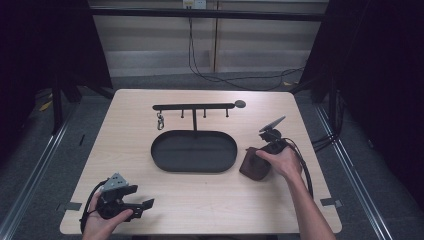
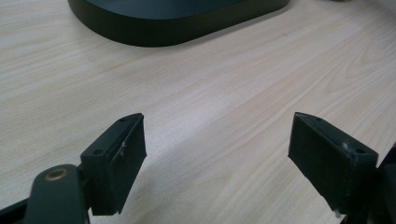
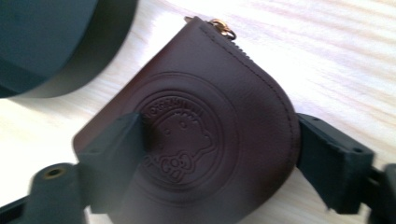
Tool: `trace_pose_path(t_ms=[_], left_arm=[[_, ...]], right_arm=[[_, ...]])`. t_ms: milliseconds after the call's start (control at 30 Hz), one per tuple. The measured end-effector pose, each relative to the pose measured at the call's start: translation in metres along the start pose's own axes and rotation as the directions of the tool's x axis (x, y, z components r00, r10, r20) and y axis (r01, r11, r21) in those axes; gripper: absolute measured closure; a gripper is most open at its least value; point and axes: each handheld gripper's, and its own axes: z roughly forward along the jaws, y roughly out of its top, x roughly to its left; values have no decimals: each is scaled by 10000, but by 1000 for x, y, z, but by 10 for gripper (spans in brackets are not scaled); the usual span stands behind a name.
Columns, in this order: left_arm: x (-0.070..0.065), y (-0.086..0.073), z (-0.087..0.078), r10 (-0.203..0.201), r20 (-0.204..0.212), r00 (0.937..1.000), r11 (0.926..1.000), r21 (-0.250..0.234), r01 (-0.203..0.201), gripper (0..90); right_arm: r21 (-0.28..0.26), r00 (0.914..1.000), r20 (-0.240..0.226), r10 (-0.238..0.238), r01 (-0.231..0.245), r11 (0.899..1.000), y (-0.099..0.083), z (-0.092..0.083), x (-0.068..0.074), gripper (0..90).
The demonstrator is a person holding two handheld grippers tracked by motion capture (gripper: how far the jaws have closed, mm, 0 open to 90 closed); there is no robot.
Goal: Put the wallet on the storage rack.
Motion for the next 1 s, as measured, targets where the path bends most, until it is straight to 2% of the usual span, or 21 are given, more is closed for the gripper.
trace_pose_path(t_ms=[67, 300, 367, 467, 500, 533, 600, 700, 867, 1000], left_arm=[[0, 0, 0, 11, -32, 10000, 10000, -6, -11, 203], [0, 0, 0, 10, -16, 10000, 10000, 11, -10, 208], [1, 0, 0, 15, -9, 10000, 10000, -9, -15, 208], [1, 0, 0, 33, -11, 10000, 10000, 0, -33, 208], [1, 0, 0, 33, -11, 10000, 10000, 0, -33, 208], [1, 0, -1, 27, -26, 10000, 10000, -2, -27, 208], [0, 0, -1, 35, -31, 10000, 10000, -22, -35, 208], [1, 0, -1, 66, -56, 10000, 10000, -14, -66, 208], [1, 0, -1, 25, -71, 10000, 10000, -48, -25, 208], [1, 0, -1, 17, -46, 10000, 10000, -27, -17, 208]], right_arm=[[-3, 9997, -258, 23, -23, 10000, 0, 1, -4, 208], [117, 9994, -293, 182, -178, 9998, 2, -1, -4, 253], [55, 9993, -258, 268, -267, 9996, 2, -4, -5, 291], [-70, 9990, -216, 393, -395, 9992, 1, -8, -8, 396], [-70, 9990, -216, 393, -395, 9992, 1, -8, -8, 396], [-209, 9983, -228, 532, -537, 9983, 0, -12, -11, 467], [-257, 9973, -236, 690, -696, 9972, -1, -15, -12, 505], [-419, 9976, -122, 687, -692, 9967, -2, -19, -11, 560], [-670, 9962, -228, 835, -849, 9941, -5, -27, -11, 647], [-750, 9965, -261, 800, -818, 9938, -5, -33, -10, 677]])
